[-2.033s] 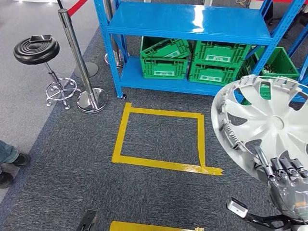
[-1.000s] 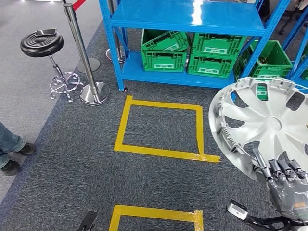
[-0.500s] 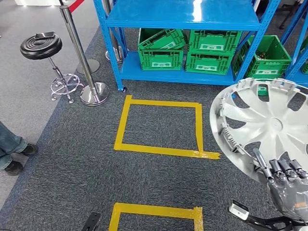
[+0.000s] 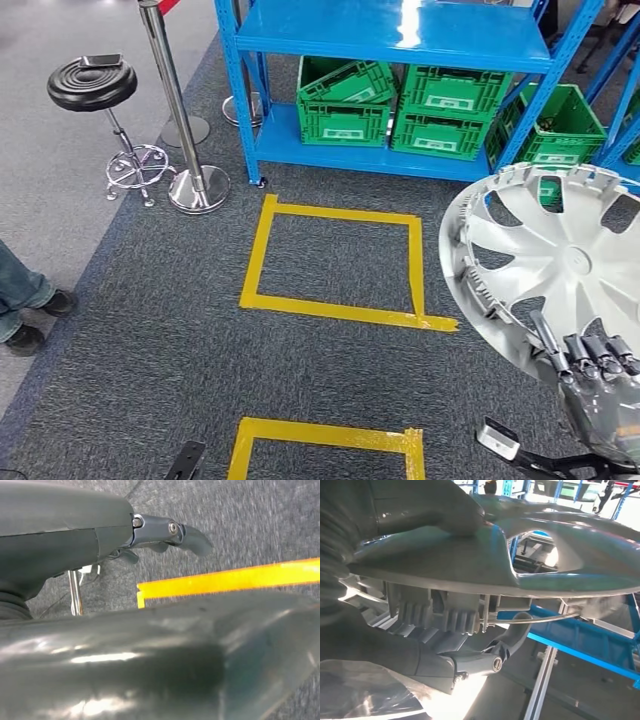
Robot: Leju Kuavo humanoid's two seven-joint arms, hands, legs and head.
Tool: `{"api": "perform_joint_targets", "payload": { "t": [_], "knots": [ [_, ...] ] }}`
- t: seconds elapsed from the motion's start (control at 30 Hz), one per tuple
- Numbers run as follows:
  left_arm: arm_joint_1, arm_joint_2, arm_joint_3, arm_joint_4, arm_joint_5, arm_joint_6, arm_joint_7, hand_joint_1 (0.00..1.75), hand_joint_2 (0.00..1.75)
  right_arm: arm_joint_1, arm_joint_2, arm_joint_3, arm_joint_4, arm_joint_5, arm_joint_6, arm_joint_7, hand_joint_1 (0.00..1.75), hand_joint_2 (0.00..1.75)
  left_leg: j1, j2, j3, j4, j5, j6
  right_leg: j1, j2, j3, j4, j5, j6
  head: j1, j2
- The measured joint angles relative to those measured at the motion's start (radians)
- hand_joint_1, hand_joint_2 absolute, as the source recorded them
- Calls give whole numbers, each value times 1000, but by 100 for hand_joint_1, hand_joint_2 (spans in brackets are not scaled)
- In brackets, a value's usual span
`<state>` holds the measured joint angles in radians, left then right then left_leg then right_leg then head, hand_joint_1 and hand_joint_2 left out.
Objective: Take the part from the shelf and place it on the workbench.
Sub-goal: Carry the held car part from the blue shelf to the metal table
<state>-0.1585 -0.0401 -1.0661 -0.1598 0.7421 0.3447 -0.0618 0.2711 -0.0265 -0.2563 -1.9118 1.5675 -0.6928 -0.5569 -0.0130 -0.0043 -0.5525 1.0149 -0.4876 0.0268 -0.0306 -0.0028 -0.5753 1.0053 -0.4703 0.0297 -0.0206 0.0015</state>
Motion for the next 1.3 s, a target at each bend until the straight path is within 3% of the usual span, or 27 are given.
{"api": "perform_joint_targets", "payload": {
  "t": [0.33, 0.47, 0.53, 0.6, 0.63, 0.67, 0.7, 0.77, 0.83, 0.93, 1.0, 1.03, 1.1, 1.17, 1.2, 1.23, 1.3],
  "knots": [
    [-3, 10, -5, 0, -3, -16, 4, 0, 0, -36, 20, 5, 5, 0, 0, -26, 175, 175, -2, 0, -5, 4, 2, 6, -1, 0, -1, -7, 8, 19, 1, 0],
    [-7, 17, -10, 0, -6, -17, 5, 0, 0, -50, 25, 9, 10, 0, 0, -13, 175, 175, -2, 6, 4, -22, 21, 28, -5, 1, -3, -17, 12, 40, 0, 0],
    [-10, 17, -11, 0, -6, -16, 5, 0, 0, -55, 25, 12, 12, 0, 0, -8, 175, 175, 3, 15, 13, -52, 39, 38, -2, 2, -33, 40, -28, 37, 2, 0],
    [-10, 18, -11, 0, -6, -16, 5, 0, 0, -60, 25, 14, 16, 0, 0, -4, 175, 175, 1, 24, 12, -56, 42, 40, -1, 4, -91, 165, -89, 33, 3, 0],
    [-10, 18, -11, 0, -6, -16, 5, 0, 0, -61, 25, 15, 18, 0, 0, -1, 175, 175, 1, 29, 10, -55, 41, 39, -2, 3, -114, 218, -106, 34, 3, 0],
    [-10, 17, -11, 0, -5, -16, 5, 0, 0, -61, 25, 17, 21, 0, 0, 1, 175, 175, 2, 34, 9, -52, 40, 36, -3, 2, -124, 241, -106, 36, 2, 0],
    [-9, 17, -11, 0, -4, -16, 5, 0, 0, -60, 25, 18, 23, 0, 0, 2, 175, 175, 4, 39, 9, -48, 36, 31, -4, -1, -115, 224, -87, 38, 3, 0],
    [-9, 17, -11, 0, -1, -15, 5, 0, 0, -61, 25, 21, 27, 0, 0, 3, 175, 175, 9, 48, 6, -31, 25, 15, -8, -23, -53, 108, -33, 46, 3, 0],
    [-9, 21, -11, 1, 0, -14, 6, 0, 0, -64, 25, 24, 30, 0, 0, 4, 175, 175, 7, 56, -1, -5, 10, -3, -7, -40, -7, 26, -15, 40, 5, 0],
    [-9, 25, -11, 1, 1, -13, 7, 0, 0, -64, 25, 25, 33, 0, 0, 6, 175, 175, 5, 69, -6, 10, 1, -14, -4, -24, -10, 29, -21, 16, 1, 0],
    [-9, 24, -12, 1, 1, -13, 7, 0, 0, -64, 25, 25, 34, 0, 0, 6, 175, 175, 10, 57, -13, 35, -22, -22, -4, -10, -13, 31, -19, 6, 0, 0],
    [-9, 23, -12, 1, 1, -13, 7, 0, 0, -64, 25, 26, 34, 0, 0, 6, 175, 175, 13, 43, -27, 72, -48, -27, -4, -4, -13, 31, -18, 1, -1, 0],
    [-8, 23, -12, 1, 2, -14, 7, 0, 0, -65, 25, 26, 35, 0, 0, 7, 175, 175, 14, 21, -80, 199, -115, -30, -2, 12, -15, 31, -17, -5, -2, 0],
    [-6, 23, -12, 1, 3, -14, 7, 0, 0, -66, 25, 27, 35, 0, 0, 8, 175, 175, 14, 17, -123, 292, -142, -26, 2, 32, -16, 31, -16, -8, -2, 0],
    [-6, 23, -12, 1, 3, -14, 7, 0, 0, -66, 25, 27, 36, 0, 0, 8, 175, 175, 13, 14, -123, 289, -126, -20, 3, 42, -16, 31, -16, -8, -2, 0],
    [-5, 23, -12, 1, 3, -14, 7, 0, 0, -66, 25, 27, 37, 0, 0, 8, 175, 175, 12, 9, -108, 251, -95, -14, 5, 54, -16, 31, -15, -9, -2, 0],
    [-5, 24, -12, 1, 3, -14, 7, 0, 0, -66, 25, 27, 37, 0, 0, 8, 175, 175, 9, -27, -54, 122, -23, 1, 4, 73, -16, 31, -14, -9, -2, 0]
  ]
}}
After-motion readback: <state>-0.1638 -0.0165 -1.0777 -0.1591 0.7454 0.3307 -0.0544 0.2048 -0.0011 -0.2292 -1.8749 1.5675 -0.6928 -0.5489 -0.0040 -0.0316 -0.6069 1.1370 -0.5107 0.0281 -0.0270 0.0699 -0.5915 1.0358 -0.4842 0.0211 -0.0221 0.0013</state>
